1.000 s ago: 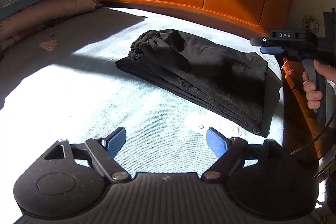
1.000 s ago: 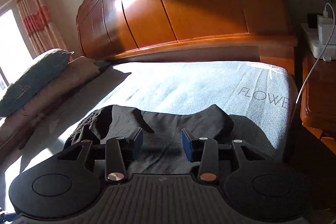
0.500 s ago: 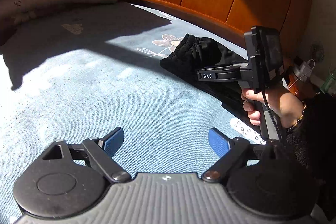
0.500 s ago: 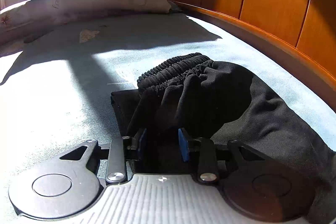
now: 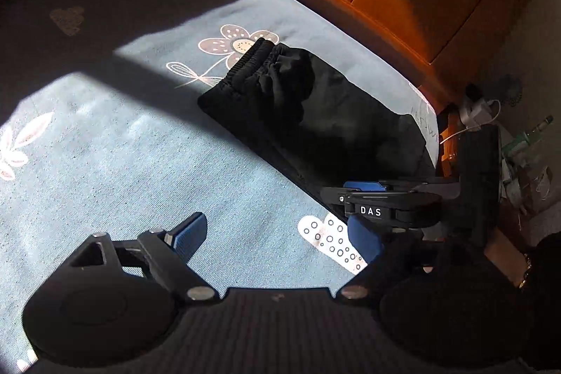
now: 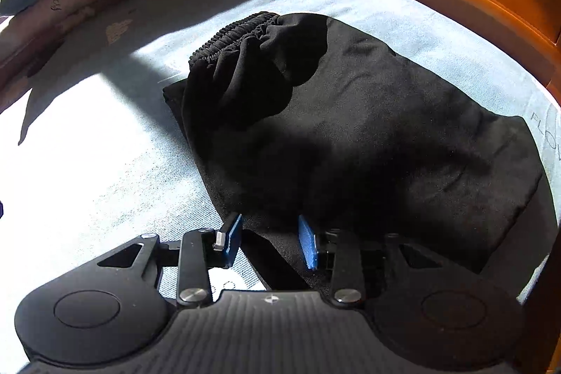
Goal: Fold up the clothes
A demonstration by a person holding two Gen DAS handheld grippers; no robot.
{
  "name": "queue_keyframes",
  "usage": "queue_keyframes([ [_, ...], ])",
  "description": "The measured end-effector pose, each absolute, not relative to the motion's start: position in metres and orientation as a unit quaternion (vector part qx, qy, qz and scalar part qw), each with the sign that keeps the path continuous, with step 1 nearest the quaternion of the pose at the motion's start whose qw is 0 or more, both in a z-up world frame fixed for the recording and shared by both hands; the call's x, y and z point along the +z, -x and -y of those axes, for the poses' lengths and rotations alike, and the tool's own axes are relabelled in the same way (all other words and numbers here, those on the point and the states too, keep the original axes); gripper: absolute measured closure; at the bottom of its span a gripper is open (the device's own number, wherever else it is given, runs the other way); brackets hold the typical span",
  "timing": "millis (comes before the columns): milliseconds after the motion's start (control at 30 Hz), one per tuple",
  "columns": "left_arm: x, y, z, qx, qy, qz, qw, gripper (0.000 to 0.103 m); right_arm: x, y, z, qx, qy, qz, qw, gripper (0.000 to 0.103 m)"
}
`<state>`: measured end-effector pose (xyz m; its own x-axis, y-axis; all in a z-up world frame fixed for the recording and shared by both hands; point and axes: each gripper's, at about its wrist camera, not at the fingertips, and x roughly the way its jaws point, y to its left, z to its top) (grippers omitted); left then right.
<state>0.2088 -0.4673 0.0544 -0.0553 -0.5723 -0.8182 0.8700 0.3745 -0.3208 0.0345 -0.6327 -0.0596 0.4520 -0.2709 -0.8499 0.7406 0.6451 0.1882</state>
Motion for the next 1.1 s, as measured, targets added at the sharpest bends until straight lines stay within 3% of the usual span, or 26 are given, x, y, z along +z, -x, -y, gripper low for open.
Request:
queue_keyframes([
  [233,0.124,-0.181,0.519,-0.475,-0.204,-0.501,0.695,0.016,0.009,0.018,0.664,-0.290,-0.363,-0.374,0.802,0.063],
  [300,0.126,-0.176,0.530,-0.462,-0.210,-0.513,0.692,0.016,0.013,0.019,0.681,-0.301,-0.346,-0.361,0.812,0.069],
  [333,0.127,-0.173,0.534,-0.457,-0.212,-0.518,0.692,0.016,0.010,0.013,0.692,-0.308,-0.336,-0.358,0.815,0.078],
  [367,0.127,-0.170,0.534,-0.452,-0.212,-0.520,0.693,0.016,0.005,0.006,0.704,-0.314,-0.325,-0.358,0.817,0.079],
  [700,0.107,-0.174,0.531,-0.437,-0.226,-0.544,0.680,0.016,-0.069,-0.024,0.752,-0.331,-0.282,-0.440,0.786,0.079],
  [933,0.120,-0.200,0.545,-0.489,-0.182,-0.528,0.670,0.016,0.012,-0.003,0.761,-0.329,-0.282,-0.455,0.778,0.077],
  [1100,0.115,-0.210,0.570,-0.536,-0.204,-0.497,0.651,0.016,0.065,-0.010,0.787,-0.310,-0.270,-0.437,0.800,0.077],
])
